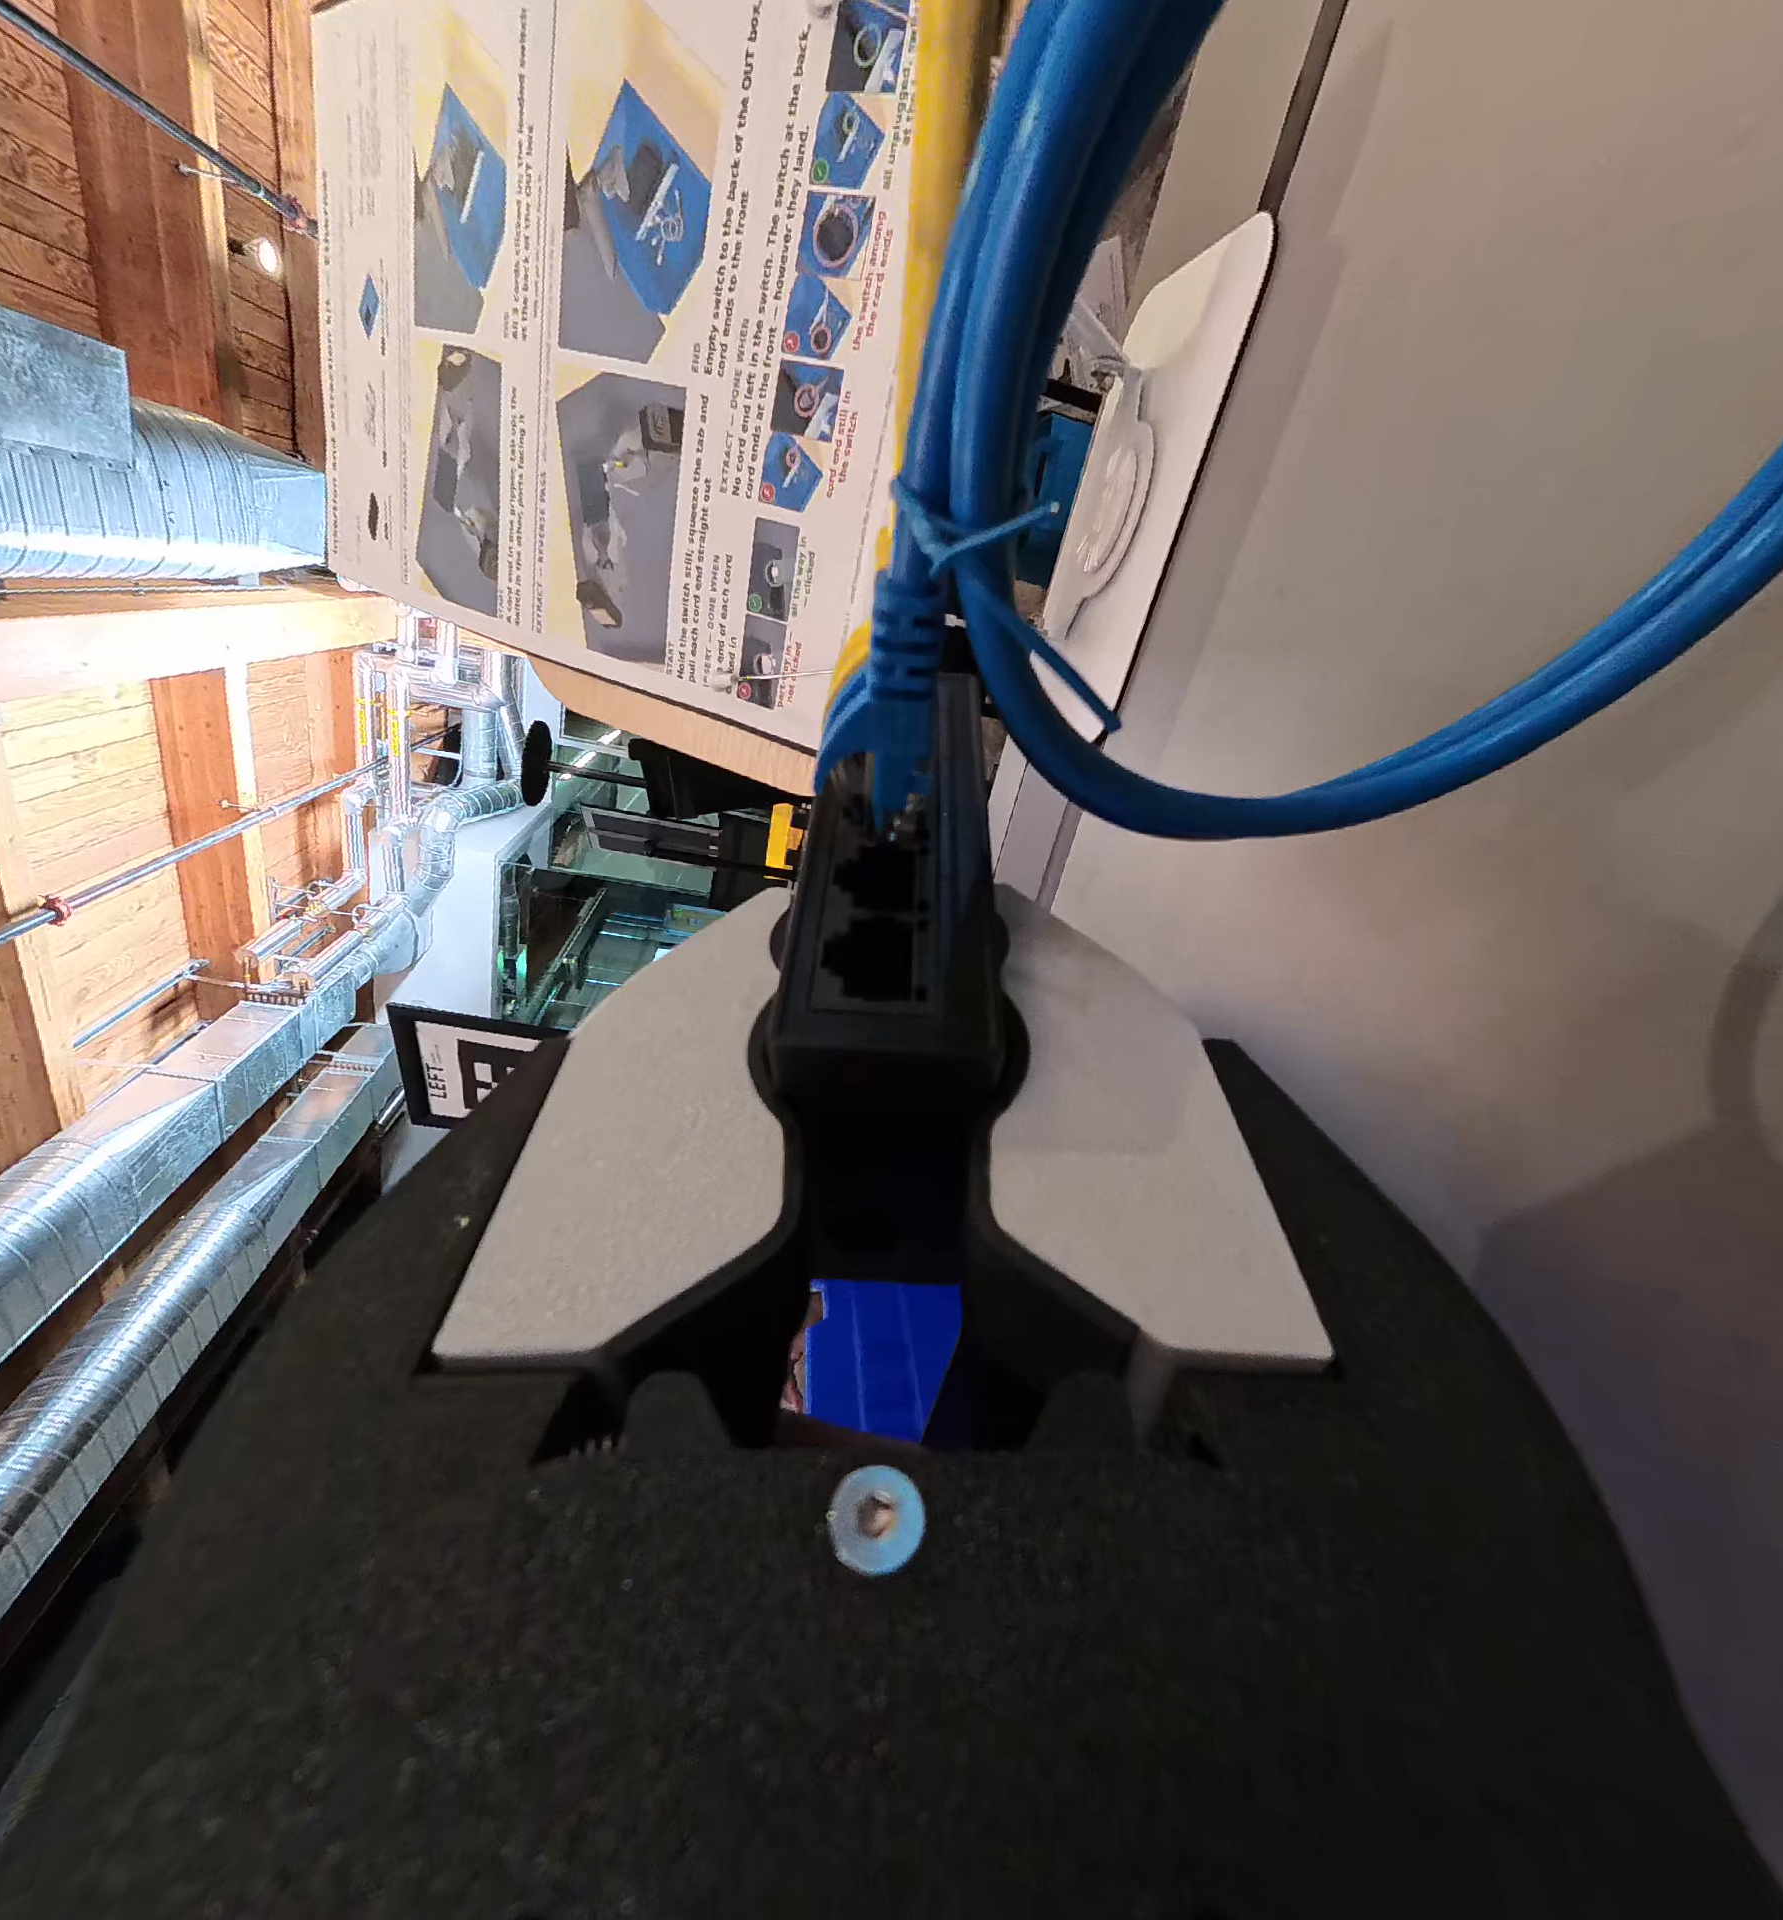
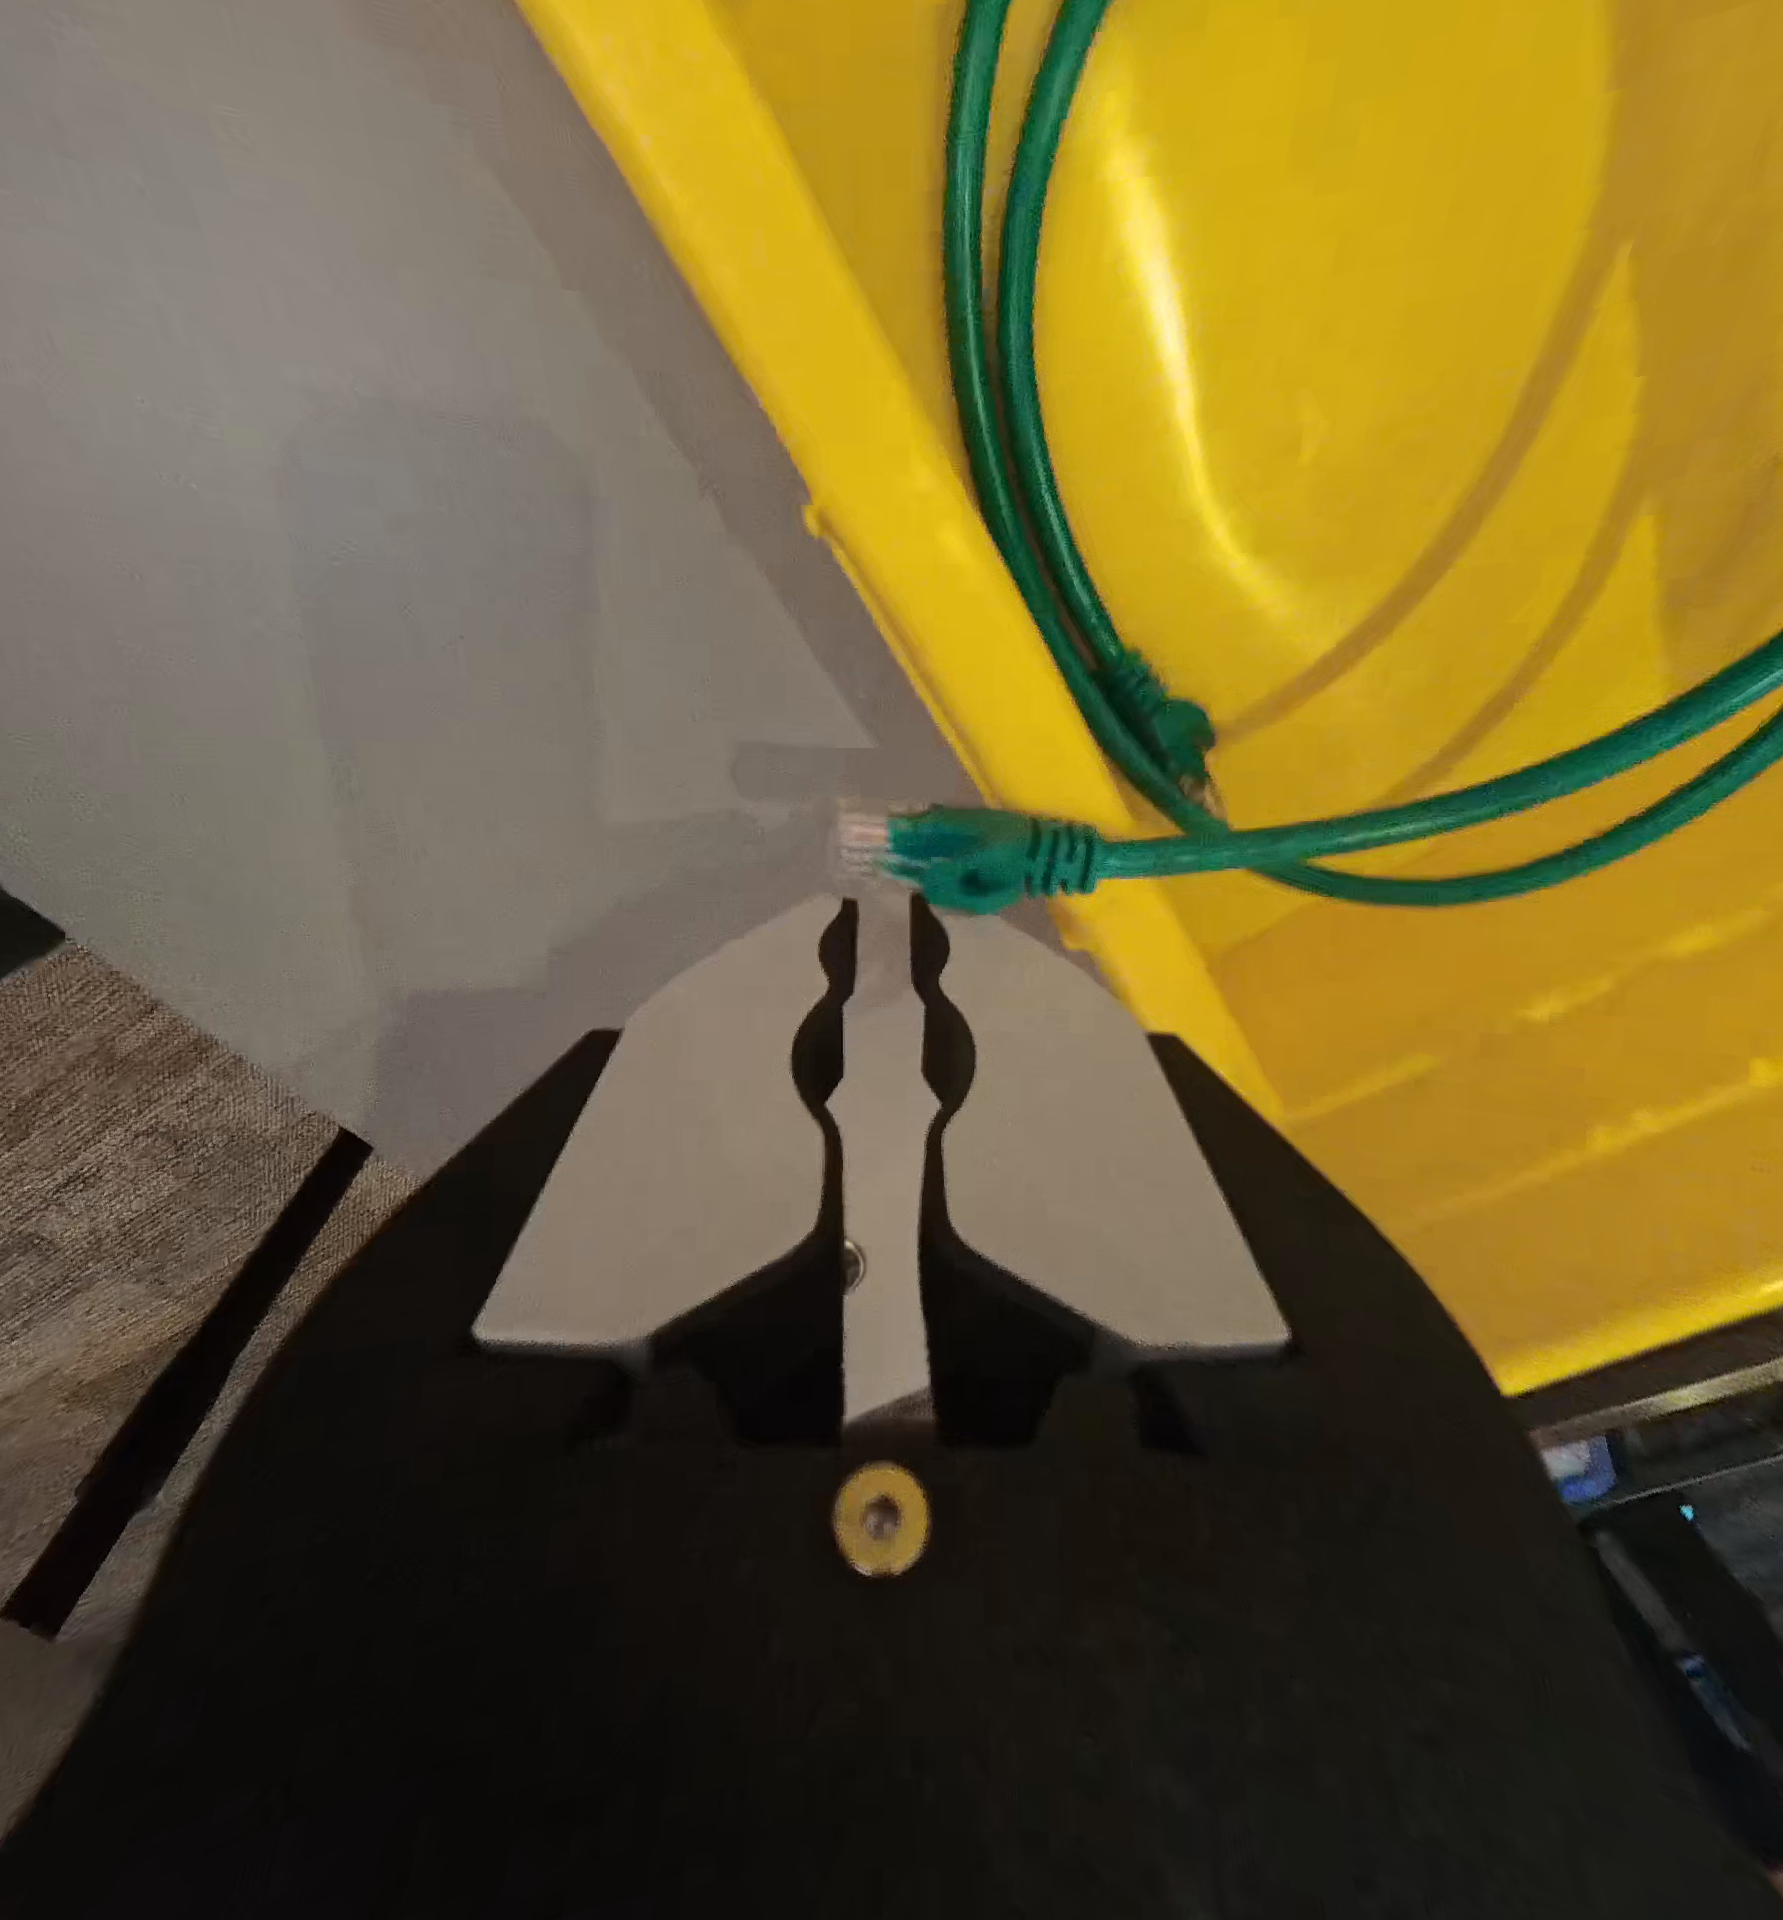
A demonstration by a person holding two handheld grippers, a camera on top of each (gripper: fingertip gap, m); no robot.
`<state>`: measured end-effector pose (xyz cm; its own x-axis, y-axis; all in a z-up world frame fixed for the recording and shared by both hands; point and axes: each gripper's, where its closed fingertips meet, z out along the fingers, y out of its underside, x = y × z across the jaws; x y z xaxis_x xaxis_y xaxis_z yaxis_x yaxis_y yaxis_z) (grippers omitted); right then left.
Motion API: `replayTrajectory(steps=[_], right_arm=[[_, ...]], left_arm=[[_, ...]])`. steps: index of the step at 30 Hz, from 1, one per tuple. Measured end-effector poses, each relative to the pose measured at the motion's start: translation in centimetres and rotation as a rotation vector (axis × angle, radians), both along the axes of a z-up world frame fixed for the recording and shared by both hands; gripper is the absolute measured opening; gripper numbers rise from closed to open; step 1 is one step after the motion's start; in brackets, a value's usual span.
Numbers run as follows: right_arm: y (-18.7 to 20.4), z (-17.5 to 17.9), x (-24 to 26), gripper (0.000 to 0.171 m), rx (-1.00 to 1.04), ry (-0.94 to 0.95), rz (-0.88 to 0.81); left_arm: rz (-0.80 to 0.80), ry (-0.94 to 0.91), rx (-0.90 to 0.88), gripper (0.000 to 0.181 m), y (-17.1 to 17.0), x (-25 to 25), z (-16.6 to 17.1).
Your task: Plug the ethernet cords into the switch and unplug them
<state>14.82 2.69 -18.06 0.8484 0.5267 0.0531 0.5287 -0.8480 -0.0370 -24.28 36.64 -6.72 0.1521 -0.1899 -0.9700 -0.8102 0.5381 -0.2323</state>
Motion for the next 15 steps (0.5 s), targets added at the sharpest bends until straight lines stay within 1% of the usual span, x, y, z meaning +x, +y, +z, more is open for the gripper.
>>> replayTrajectory(steps=[2, 3, 6, 10, 15], right_arm=[[1.5, 0.6, -1.5, 0.003, 0.03, 0.038, 0.034], [1.9, 0.7, -2.0, 0.002, 0.019, 0.045, 0.055], [3.0, 0.9, -2.2, 0.002, -0.027, 0.003, 0.104], [3.9, 0.7, -3.3, 0.0, -0.11, 0.082, 0.095], [5.1, 0.9, -4.3, 0.0, -0.114, 0.104, 0.12]], left_arm=[[0.002, 0.003, 0.002, 0.03, 0.0, 0.0, 0.0], [0.002, 0.003, 0.003, 0.03, 0.0, 0.0, 0.0], [0.0, 0.0, 0.0, 0.03, 0.0, -0.1, 0.0], [0.001, 0.002, -0.001, 0.03, 0.0, -0.2, 0.0], [-0.001, 0.003, -0.002, 0.03, 0.0, -0.1, -0.1]])
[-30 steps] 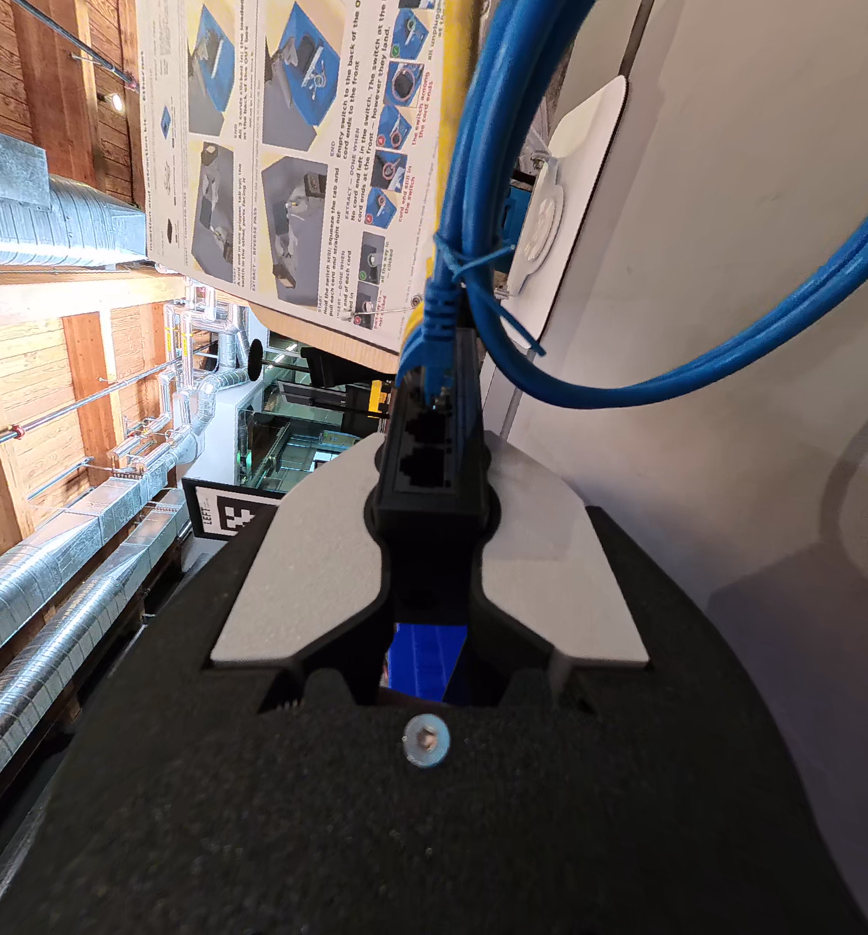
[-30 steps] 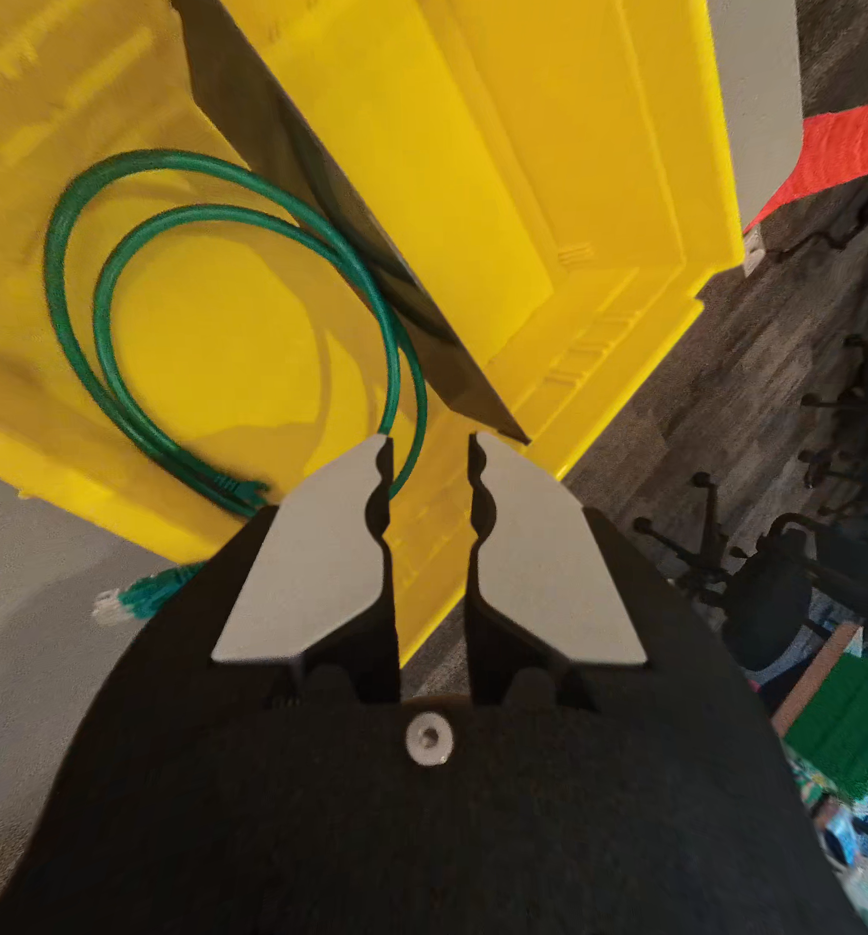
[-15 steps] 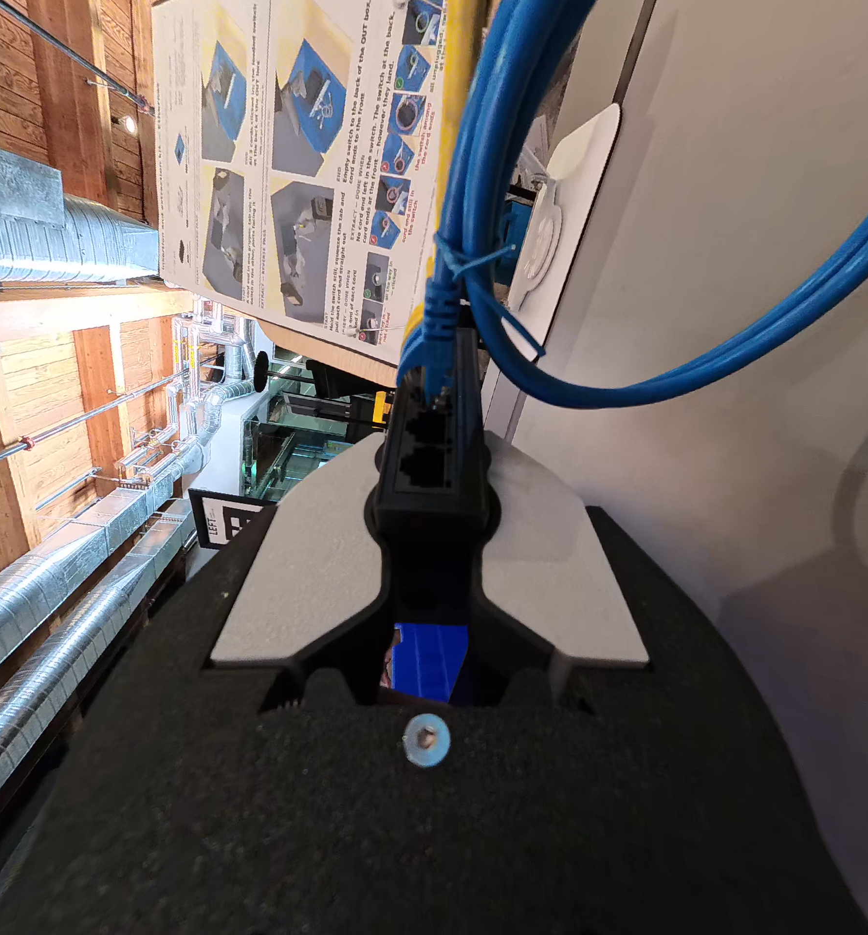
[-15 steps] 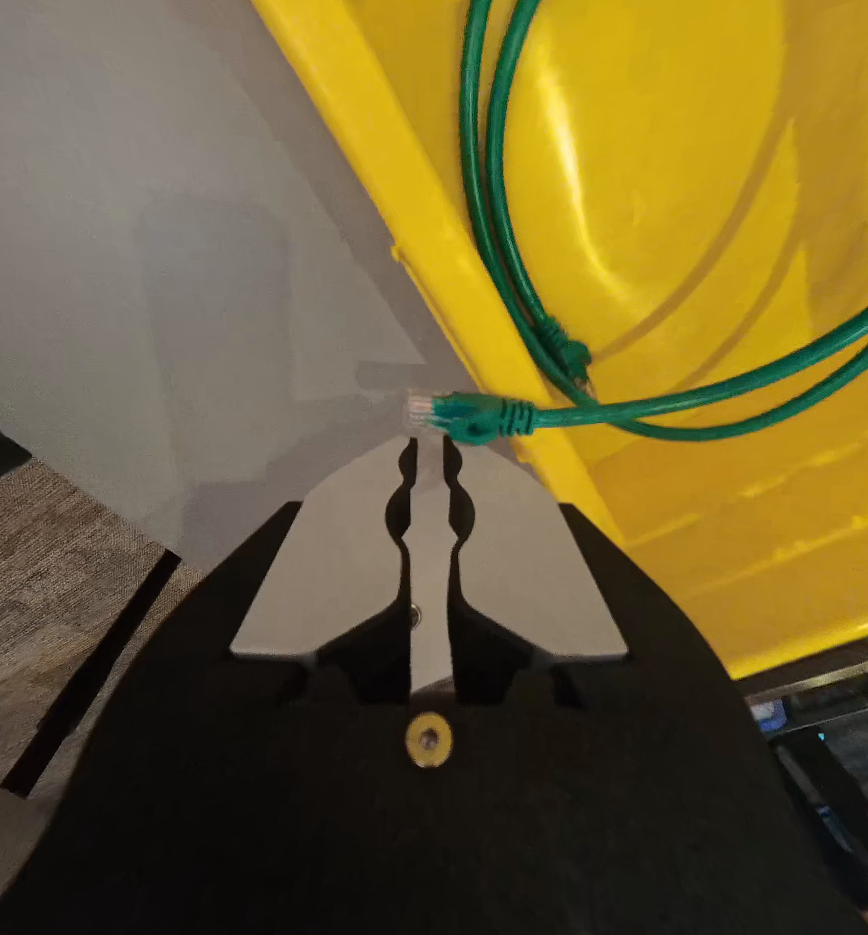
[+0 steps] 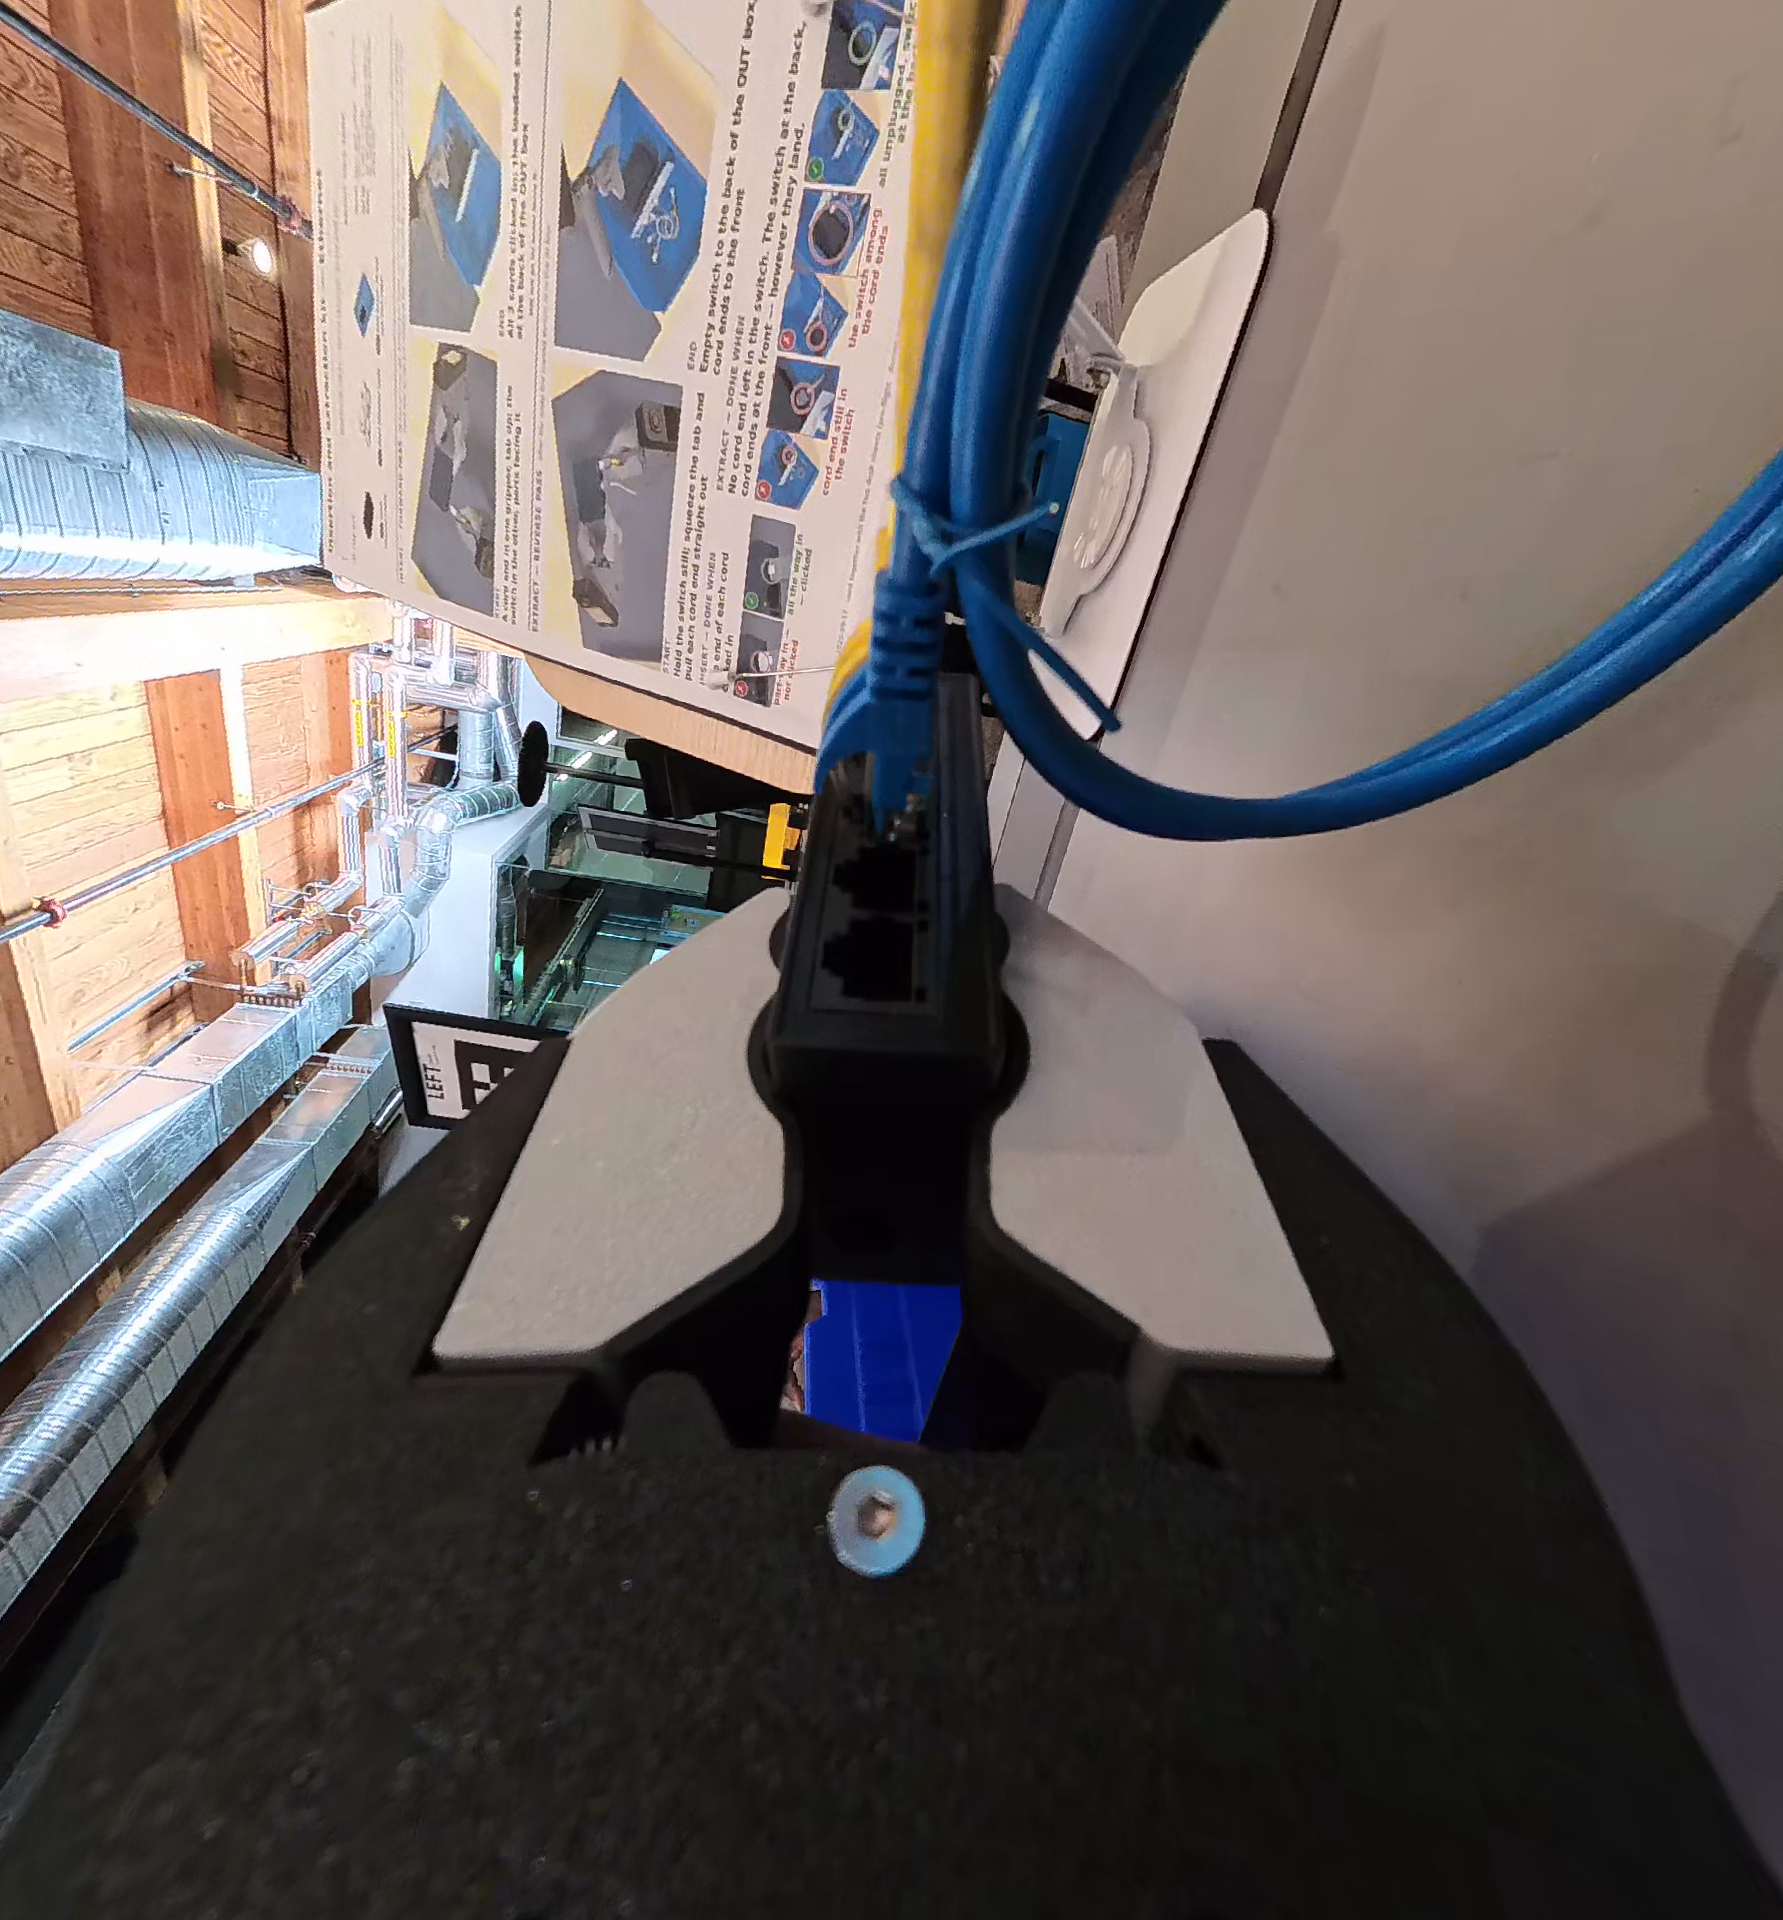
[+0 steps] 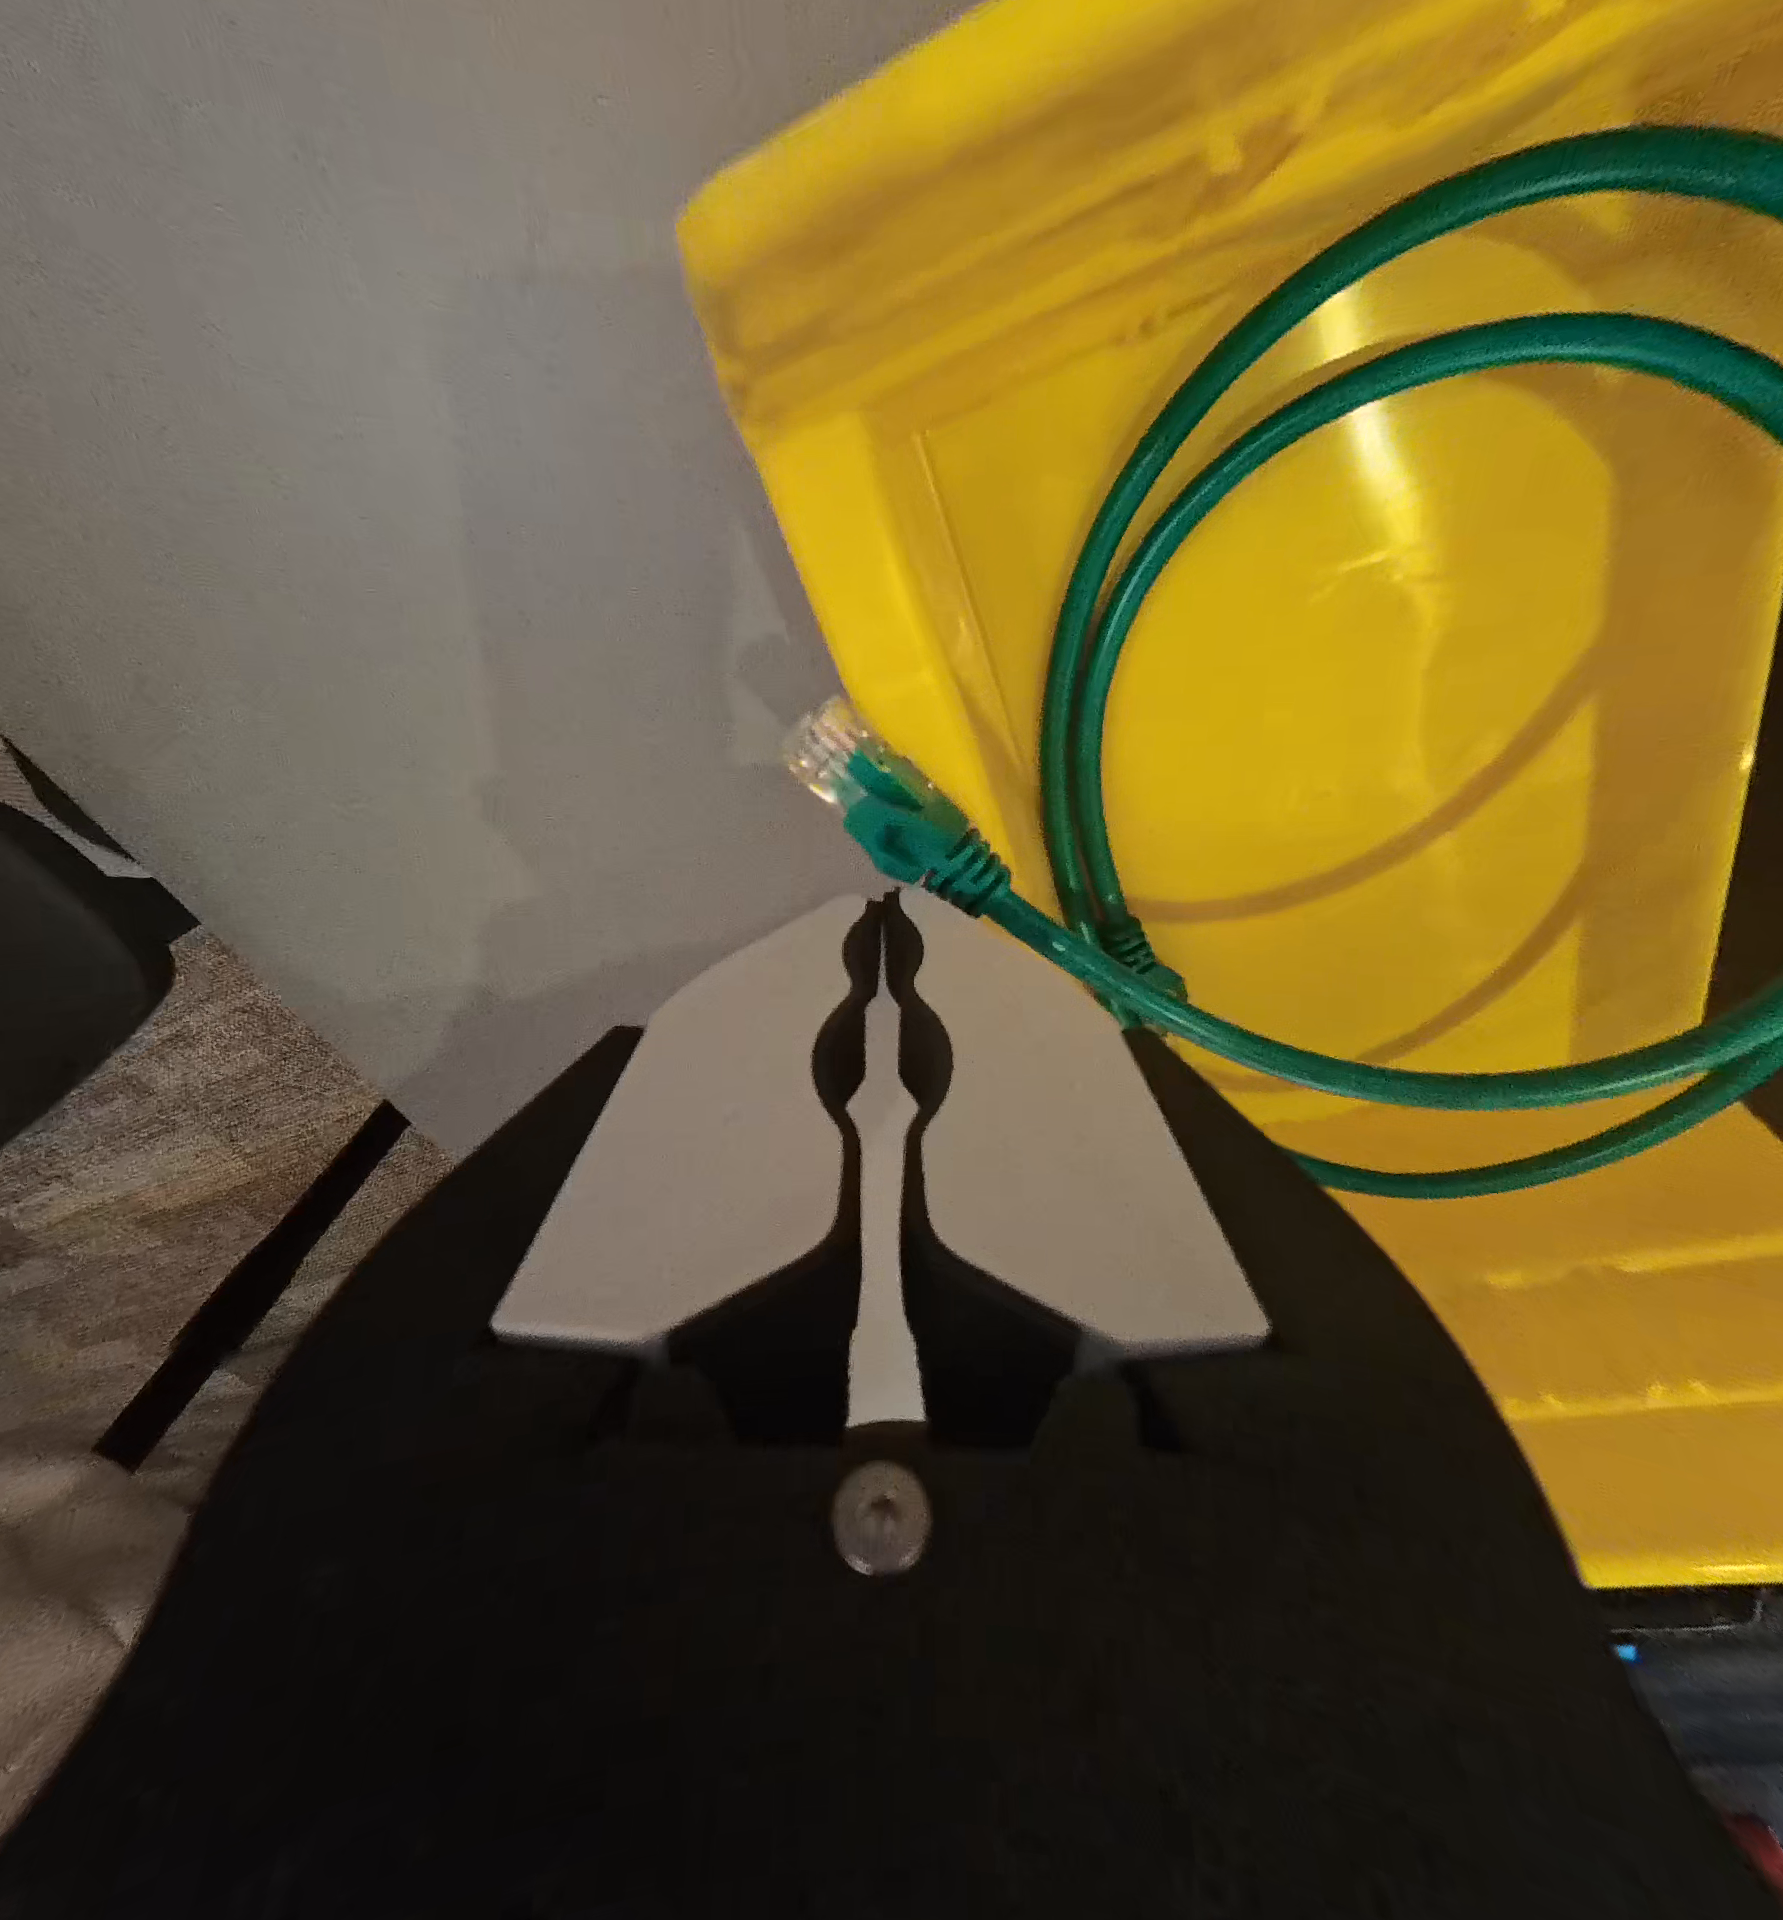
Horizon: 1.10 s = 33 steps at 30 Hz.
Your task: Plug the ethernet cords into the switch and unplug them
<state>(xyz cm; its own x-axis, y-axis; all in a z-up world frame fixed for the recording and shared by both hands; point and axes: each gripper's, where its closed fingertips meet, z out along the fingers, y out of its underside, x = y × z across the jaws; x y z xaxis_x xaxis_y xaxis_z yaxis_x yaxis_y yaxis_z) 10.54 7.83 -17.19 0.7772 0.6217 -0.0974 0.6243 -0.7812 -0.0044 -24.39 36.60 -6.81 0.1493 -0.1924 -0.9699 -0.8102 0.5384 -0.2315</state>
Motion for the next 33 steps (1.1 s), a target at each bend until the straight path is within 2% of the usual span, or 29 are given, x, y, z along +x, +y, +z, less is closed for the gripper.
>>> replayTrajectory(steps=[17, 27, 30, 33], right_arm=[[5.1, 1.5, -1.5, 0.003, 0.139, 0.026, 0.068], [5.9, -2.5, 0.3, 0.008, 0.018, 0.042, 0.01], [6.4, -1.4, 0.0, 0.008, 0.084, 0.106, -0.027], [6.8, 1.2, 0.8, 0.008, 0.231, 0.11, -0.081]], left_arm=[[-0.004, 0.009, -0.003, 0.03, -0.1, 0.1, -0.3], [-0.003, 0.015, -0.007, 0.03, -0.1, 0.1, -0.5], [-0.002, 0.015, -0.008, 0.03, 0.0, 0.0, -0.5], [-0.001, 0.014, -0.011, 0.03, 0.0, 0.0, -0.6]])
